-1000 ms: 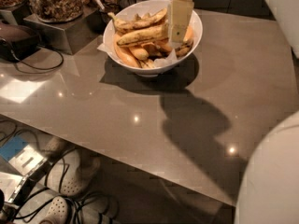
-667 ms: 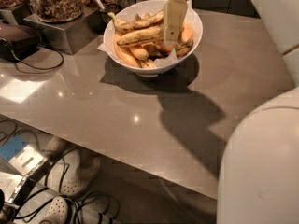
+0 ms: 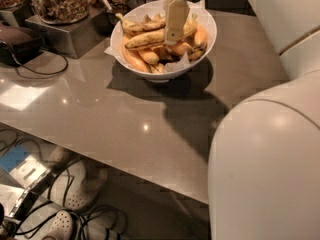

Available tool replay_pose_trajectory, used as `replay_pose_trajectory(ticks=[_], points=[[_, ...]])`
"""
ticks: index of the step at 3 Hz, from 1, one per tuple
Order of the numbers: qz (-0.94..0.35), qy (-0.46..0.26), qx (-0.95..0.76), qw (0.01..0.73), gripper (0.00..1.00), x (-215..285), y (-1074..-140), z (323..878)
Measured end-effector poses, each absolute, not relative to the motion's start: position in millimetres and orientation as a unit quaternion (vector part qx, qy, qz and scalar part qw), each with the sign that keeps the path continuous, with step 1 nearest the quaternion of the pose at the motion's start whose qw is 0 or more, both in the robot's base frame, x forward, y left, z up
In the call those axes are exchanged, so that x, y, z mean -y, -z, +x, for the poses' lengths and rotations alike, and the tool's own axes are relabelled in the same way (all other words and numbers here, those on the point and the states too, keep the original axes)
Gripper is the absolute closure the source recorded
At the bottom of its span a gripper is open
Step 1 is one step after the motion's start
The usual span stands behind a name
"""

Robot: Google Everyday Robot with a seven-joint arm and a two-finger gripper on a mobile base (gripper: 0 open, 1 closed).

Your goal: Pick banana from white bowl

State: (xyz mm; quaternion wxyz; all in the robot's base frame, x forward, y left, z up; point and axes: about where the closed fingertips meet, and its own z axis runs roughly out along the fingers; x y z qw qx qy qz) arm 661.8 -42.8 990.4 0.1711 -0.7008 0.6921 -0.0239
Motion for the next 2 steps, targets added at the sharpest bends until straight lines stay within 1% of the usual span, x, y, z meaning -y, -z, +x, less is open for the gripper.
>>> replay_pose_trajectory(ticks=[1,2], points=[[-0.701,0.017,-0.694,0.163,0.34,37,-981,666],[-0.701,0.008,-0.696,0.154,0.35,32,-971,668]])
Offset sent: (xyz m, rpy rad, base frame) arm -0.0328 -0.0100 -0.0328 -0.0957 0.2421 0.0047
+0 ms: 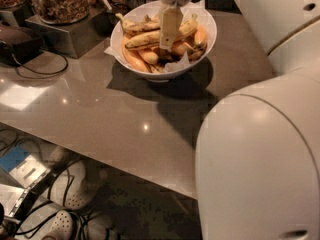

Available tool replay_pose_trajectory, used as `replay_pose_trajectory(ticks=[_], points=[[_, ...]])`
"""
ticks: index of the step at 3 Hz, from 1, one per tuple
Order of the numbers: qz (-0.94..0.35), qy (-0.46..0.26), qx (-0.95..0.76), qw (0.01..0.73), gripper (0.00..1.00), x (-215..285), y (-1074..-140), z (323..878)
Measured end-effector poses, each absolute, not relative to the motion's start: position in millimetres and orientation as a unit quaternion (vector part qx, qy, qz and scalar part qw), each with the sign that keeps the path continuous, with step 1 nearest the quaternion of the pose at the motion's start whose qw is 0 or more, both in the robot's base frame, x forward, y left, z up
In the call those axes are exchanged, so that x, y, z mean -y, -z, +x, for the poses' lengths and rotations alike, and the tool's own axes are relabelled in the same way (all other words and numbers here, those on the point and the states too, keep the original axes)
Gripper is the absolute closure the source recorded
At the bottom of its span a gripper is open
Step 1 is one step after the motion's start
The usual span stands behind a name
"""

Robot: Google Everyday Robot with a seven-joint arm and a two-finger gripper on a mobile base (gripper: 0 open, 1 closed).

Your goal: Pick banana from white bowl

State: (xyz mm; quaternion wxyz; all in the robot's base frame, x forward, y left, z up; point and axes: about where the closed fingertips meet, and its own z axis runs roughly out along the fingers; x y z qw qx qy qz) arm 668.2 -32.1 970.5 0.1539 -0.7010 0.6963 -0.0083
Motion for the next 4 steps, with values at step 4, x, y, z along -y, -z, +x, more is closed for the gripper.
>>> replay_pose_trajectory(ticks=[4], points=[[-0.695,0.004,-0.708,0.125,0.40,39,-946,678]])
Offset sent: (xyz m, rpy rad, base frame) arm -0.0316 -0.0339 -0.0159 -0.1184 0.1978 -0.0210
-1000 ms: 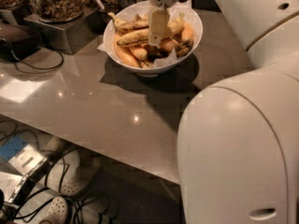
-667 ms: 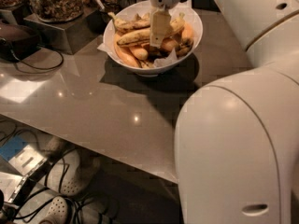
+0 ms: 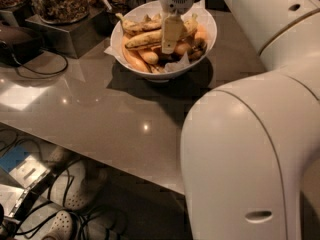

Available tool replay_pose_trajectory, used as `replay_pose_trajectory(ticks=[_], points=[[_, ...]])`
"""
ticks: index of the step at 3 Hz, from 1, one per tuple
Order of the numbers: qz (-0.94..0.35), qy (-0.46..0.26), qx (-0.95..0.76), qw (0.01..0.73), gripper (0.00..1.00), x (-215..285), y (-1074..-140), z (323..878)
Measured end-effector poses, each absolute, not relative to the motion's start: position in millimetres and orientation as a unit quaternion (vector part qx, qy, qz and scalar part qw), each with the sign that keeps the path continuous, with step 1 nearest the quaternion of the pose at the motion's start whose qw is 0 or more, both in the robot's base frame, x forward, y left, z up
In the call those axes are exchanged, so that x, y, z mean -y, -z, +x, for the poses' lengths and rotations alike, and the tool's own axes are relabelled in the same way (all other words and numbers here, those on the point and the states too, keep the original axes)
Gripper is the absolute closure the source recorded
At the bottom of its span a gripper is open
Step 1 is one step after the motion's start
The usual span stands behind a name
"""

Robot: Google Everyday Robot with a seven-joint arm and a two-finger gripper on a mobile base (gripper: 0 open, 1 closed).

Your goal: Pick banana from white bowl

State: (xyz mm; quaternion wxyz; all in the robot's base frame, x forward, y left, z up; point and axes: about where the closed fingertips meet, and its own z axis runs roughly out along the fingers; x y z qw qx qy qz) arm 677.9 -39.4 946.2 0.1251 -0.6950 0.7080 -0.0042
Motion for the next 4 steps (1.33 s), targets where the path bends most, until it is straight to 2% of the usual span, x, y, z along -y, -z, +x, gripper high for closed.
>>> replay_pose_trajectory(ticks=[3,4], points=[[-0.694,0.008,-0.710,0.120,1.00,40.8,-943.9,675.7],[-0.694,0.008,-0.710,0.120,1.00,40.8,-944.0,675.7]])
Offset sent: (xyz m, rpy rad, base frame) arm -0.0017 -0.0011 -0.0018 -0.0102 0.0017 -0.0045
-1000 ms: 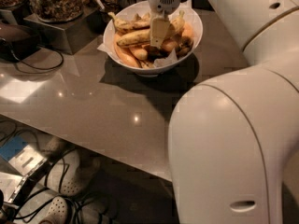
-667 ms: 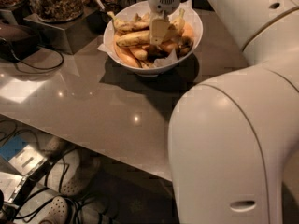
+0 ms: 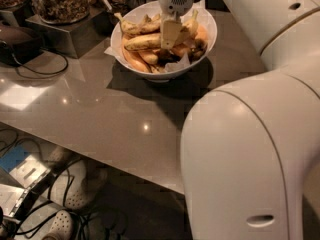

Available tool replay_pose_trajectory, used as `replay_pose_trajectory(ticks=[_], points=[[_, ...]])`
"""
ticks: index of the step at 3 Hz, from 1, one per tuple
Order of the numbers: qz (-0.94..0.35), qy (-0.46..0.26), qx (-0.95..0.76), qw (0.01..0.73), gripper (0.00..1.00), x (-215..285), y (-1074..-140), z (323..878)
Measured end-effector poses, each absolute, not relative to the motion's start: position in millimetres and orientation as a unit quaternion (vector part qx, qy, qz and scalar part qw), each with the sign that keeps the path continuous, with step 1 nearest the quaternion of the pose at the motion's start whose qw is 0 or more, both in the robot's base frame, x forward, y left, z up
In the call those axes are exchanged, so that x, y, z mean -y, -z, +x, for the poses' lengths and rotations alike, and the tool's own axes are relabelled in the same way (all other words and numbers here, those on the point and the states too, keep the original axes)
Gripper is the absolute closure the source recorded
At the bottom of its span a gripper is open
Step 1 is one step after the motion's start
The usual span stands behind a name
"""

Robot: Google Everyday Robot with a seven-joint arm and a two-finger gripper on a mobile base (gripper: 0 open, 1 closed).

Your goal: Pick banana from white bowl

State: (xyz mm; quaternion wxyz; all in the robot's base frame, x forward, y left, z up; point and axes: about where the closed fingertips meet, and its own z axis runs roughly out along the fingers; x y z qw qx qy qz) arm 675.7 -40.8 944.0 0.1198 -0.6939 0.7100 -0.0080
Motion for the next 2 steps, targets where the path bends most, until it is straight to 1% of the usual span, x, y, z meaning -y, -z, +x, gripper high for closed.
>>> replay_pose_trajectory(ticks=[2], points=[[-0.674,0.003,-0.716,0.182,1.00,49,-991,663]])
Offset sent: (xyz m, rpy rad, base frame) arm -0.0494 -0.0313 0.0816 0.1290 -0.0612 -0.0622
